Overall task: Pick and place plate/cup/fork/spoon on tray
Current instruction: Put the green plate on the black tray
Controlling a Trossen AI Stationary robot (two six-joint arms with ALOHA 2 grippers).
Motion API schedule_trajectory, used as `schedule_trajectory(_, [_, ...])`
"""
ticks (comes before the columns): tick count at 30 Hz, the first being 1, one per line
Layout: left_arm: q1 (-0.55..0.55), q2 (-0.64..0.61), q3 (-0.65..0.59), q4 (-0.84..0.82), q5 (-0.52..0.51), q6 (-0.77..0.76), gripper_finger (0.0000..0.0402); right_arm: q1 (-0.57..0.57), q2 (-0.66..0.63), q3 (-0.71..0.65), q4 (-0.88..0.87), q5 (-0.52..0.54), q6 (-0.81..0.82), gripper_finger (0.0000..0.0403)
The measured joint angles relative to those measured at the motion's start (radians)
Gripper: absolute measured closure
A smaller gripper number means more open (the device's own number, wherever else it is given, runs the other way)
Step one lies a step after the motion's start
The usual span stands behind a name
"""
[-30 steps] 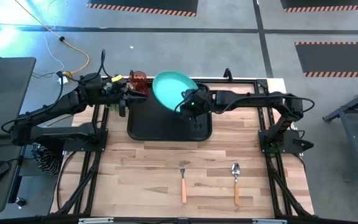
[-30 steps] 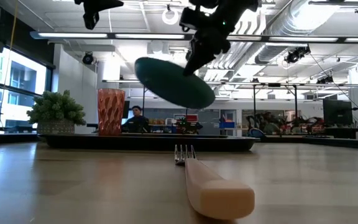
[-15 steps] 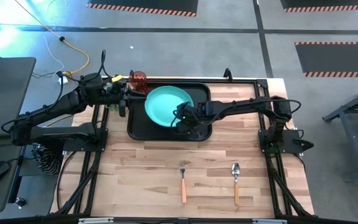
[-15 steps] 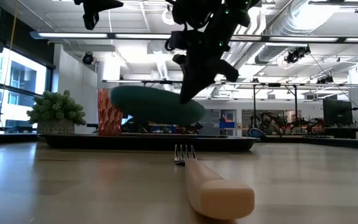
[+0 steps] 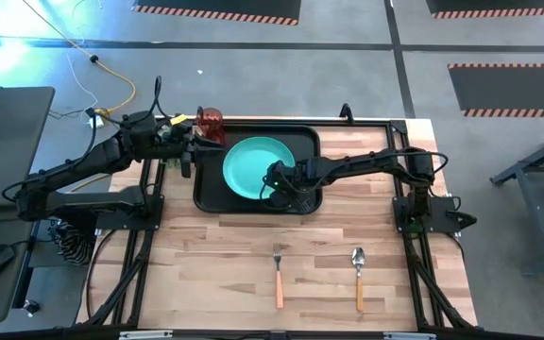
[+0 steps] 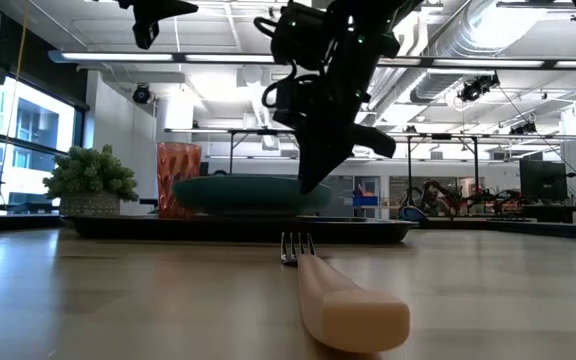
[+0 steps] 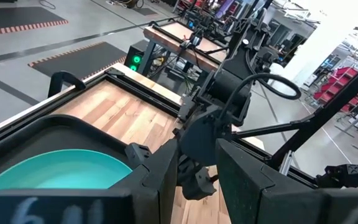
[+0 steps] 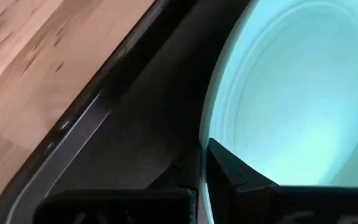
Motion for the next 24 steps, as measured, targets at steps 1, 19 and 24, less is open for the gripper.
schedule_trajectory(1, [0.000,0.000,0.000,0.000,0.000,0.000,0.0300,0.000,0.001,0.000,0.000,0.001,-0.009,0.0403])
schedule_trajectory(19, [0.000,0.000,0.000,0.000,0.000,0.000,0.0300,-0.022,0.003,0.000,0.009,-0.050,-0.020,0.0403])
schedule_trajectory(24, [0.000,0.000,0.000,0.000,0.000,0.000,0.0300,-0.022,0.024,0.000,0.015,-0.075,-0.018,0.0403])
